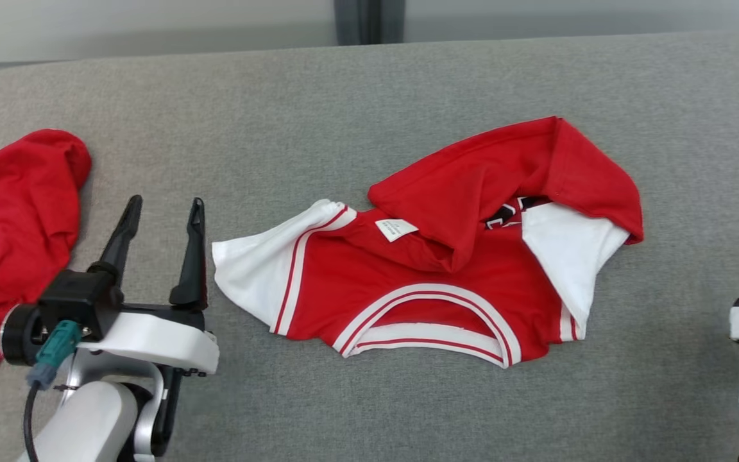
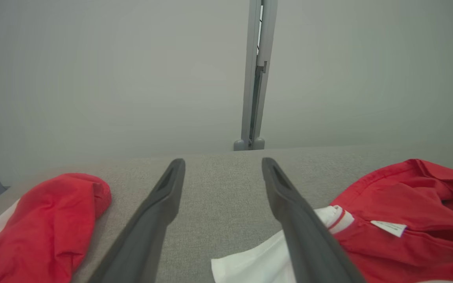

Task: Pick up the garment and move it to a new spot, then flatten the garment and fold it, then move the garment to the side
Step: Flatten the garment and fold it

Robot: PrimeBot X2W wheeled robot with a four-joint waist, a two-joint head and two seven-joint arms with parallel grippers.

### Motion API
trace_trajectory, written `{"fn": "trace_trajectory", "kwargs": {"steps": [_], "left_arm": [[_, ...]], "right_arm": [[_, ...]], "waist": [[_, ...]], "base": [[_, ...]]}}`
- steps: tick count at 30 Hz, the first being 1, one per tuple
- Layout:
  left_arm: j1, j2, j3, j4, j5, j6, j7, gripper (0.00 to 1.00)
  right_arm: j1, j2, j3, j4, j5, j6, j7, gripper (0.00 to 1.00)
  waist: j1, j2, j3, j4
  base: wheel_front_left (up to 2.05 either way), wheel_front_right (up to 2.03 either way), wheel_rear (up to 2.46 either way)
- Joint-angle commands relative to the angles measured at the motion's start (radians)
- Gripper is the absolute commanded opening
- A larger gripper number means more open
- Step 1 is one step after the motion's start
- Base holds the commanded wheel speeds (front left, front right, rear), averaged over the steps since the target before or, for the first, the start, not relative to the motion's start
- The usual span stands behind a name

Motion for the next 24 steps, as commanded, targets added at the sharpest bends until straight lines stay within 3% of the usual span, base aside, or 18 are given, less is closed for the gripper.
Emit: {"fn": "trace_trajectory", "kwargs": {"steps": [1, 12, 24], "left_arm": [[0.015, 0.011, 0.010, -0.007, 0.005, 0.009, 0.002, 1.00], [0.081, 0.058, 0.017, -0.055, 0.015, 0.054, 0.036, 1.00], [0.189, 0.068, -0.002, -0.074, 0.007, 0.103, 0.063, 1.00]], "right_arm": [[0.013, -0.005, 0.011, -0.021, -0.037, 0.002, 0.013, 1.00], [0.151, 0.035, 0.174, -0.282, -0.402, 0.002, 0.200, 1.00], [0.290, 0.056, 0.236, -0.334, -0.474, 0.001, 0.269, 1.00]], "waist": [[0.0000, 0.0000, -0.016, -0.017], [0.0000, 0.0000, -0.097, -0.068], [0.0000, 0.0000, -0.187, -0.099]], "base": [[0.00, 0.00, 0.00], [0.00, 0.00, 0.00], [0.00, 0.00, 0.00]]}}
